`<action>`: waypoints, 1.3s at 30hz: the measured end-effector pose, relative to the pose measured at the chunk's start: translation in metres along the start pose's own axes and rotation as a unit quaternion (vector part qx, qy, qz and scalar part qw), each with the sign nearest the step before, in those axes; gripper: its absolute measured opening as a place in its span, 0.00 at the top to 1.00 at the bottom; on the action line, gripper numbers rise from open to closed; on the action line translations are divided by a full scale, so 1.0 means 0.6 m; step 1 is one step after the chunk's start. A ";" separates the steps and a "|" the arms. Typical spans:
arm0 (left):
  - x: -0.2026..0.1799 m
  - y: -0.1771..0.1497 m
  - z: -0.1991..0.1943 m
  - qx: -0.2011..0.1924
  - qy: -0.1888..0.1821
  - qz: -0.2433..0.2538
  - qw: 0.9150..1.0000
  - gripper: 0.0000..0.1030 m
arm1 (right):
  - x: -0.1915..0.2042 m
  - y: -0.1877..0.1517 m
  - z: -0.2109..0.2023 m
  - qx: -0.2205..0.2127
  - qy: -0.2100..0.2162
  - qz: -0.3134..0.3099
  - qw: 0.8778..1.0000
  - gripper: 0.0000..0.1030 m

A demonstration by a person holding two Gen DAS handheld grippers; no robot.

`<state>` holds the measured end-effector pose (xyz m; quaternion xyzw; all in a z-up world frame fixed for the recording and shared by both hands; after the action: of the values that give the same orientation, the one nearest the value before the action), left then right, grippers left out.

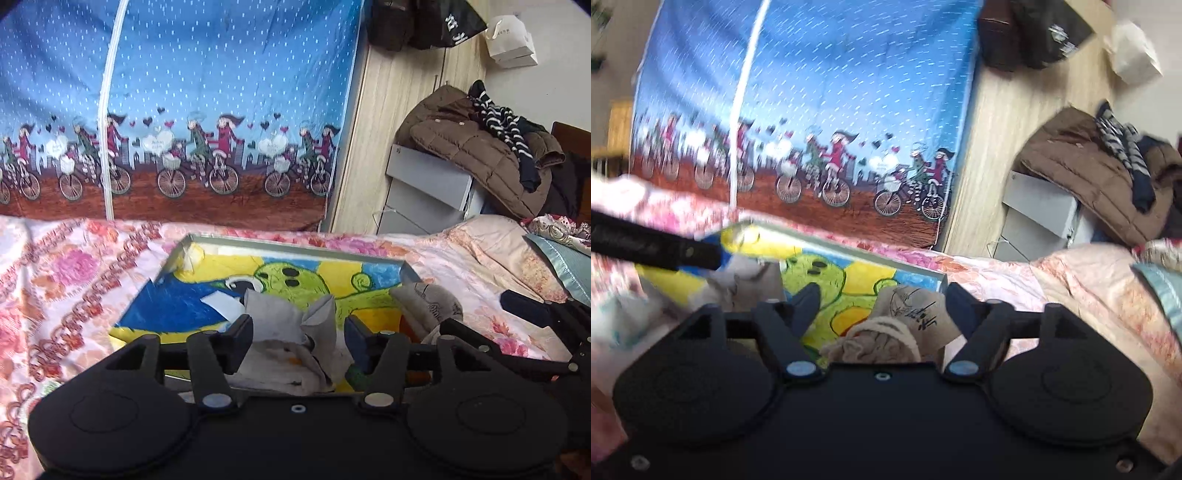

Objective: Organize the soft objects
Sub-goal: 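Open both grippers and lift away from the tray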

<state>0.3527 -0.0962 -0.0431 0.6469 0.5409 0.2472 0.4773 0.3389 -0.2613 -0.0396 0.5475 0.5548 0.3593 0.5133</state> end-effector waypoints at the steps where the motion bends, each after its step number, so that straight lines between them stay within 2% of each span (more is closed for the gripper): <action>1: -0.003 0.004 -0.014 -0.011 0.003 0.003 1.000 0.37 | -0.009 0.007 -0.009 -0.001 0.000 0.019 1.000 0.28; 5: -0.015 0.015 -0.074 -0.048 0.018 0.014 0.999 0.29 | -0.035 0.032 -0.057 -0.017 0.002 0.059 0.998 0.10; 8: -0.026 0.022 -0.125 -0.079 0.024 0.015 0.997 0.18 | -0.042 0.050 -0.099 -0.036 0.008 0.068 0.997 0.01; 13: -0.043 0.024 -0.212 -0.119 0.034 0.013 0.992 0.03 | -0.045 0.060 -0.162 -0.041 0.024 0.092 0.995 0.00; 15: -0.048 0.018 -0.246 -0.134 0.039 0.010 0.990 0.01 | -0.046 0.057 -0.181 -0.042 0.028 0.097 0.994 0.00; 21: -0.051 -0.007 -0.336 -0.156 0.066 0.005 0.986 0.01 | -0.024 0.029 -0.258 -0.046 0.033 0.109 0.992 0.00; 30: -0.037 -0.069 -0.443 -0.162 0.103 0.016 0.981 0.01 | 0.007 -0.021 -0.321 -0.017 0.039 0.101 0.994 0.00; 39: -0.034 -0.123 -0.498 -0.143 0.087 0.004 0.986 0.01 | 0.008 -0.063 -0.385 0.018 0.035 0.129 0.991 0.00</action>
<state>0.0627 -0.0140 0.0216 0.5504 0.5367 0.3795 0.5148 0.1084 -0.2241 -0.0271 0.6106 0.5034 0.4317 0.4328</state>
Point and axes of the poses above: each gripper's, at about its wrist camera, not at the fingertips, and z roughly the way its jaws point, x to its left, y to its top, the point moved 3 cm from there along z, roughly the way its jaws point, and after that the axes turned 7 degrees about -y, right-handed, at the moved point
